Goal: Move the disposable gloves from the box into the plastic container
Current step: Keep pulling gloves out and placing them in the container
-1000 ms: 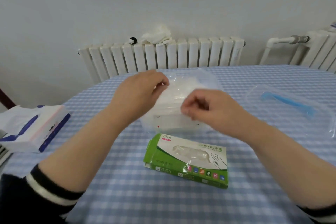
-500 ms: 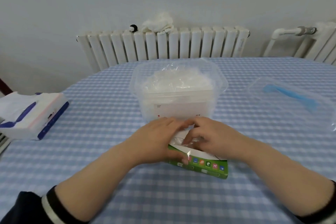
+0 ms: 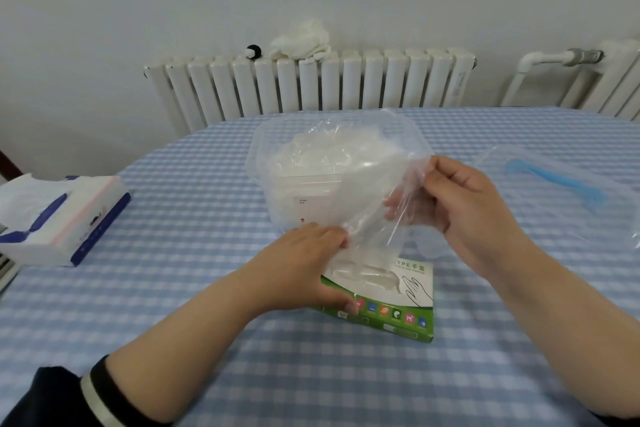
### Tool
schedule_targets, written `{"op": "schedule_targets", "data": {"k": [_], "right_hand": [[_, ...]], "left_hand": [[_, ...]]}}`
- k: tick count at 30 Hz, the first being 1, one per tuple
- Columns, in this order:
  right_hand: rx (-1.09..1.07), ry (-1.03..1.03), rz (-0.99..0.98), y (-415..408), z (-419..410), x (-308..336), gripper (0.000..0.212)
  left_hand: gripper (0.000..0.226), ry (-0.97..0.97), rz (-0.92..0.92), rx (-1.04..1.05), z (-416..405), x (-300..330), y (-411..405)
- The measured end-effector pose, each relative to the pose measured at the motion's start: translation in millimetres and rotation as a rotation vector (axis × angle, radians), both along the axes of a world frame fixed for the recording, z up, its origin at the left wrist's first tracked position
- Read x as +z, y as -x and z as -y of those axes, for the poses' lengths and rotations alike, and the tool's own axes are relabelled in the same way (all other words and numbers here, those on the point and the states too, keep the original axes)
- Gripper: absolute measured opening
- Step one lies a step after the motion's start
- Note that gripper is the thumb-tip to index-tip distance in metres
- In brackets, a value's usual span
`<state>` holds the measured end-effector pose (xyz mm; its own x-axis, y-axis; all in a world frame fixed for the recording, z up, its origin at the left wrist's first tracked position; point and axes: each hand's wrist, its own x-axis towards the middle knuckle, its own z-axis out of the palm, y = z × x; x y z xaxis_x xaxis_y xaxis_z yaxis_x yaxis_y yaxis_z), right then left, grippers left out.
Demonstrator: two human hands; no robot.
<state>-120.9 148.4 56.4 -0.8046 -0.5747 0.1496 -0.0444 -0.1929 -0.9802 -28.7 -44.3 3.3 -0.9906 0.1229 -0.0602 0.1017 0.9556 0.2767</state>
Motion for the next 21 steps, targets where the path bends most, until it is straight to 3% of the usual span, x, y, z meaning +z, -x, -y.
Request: {"op": "schedule_targets", "data": {"k": [3, 5, 6, 8, 11, 14, 17, 19, 21], "right_hand": [[0.006, -0.011, 0.084, 0, -4, 10, 0.03], [0.009, -0.046, 0.141, 0, -5, 12, 0.029], [0.017, -0.061, 0.164, 0, -5, 13, 0.028], [0.049, -0.074, 0.198, 0, -5, 14, 0.027], [0.091, -0.079, 0.226, 0, -5, 14, 0.025], [0.114, -0.094, 0.254, 1, -5, 13, 0.023], [0.149, -0.093, 0.282, 4, -5, 10, 0.018], [0.172, -0.048, 0.33, 7, -5, 8, 0.03], [0.184, 0.047, 0.435, 10, -5, 4, 0.056]], "left_hand": [[0.05, -0.183, 0.157, 0.044, 2, 14, -4], [0.057, -0.415, 0.235, 0.028, 7, 27, -3], [0.072, -0.515, 0.242, -0.004, 9, 33, -3], [0.085, -0.728, 0.21, -0.049, 14, 42, -6], [0.07, -1.007, 0.011, 0.067, 9, 65, -6], [0.056, -1.038, -0.171, 0.178, 1, 75, 6], [0.029, -1.003, -0.193, 0.181, -4, 85, 16], [0.03, -0.916, -0.187, 0.157, -8, 89, 23], [0.042, -0.841, -0.192, 0.164, -14, 92, 30]]}}
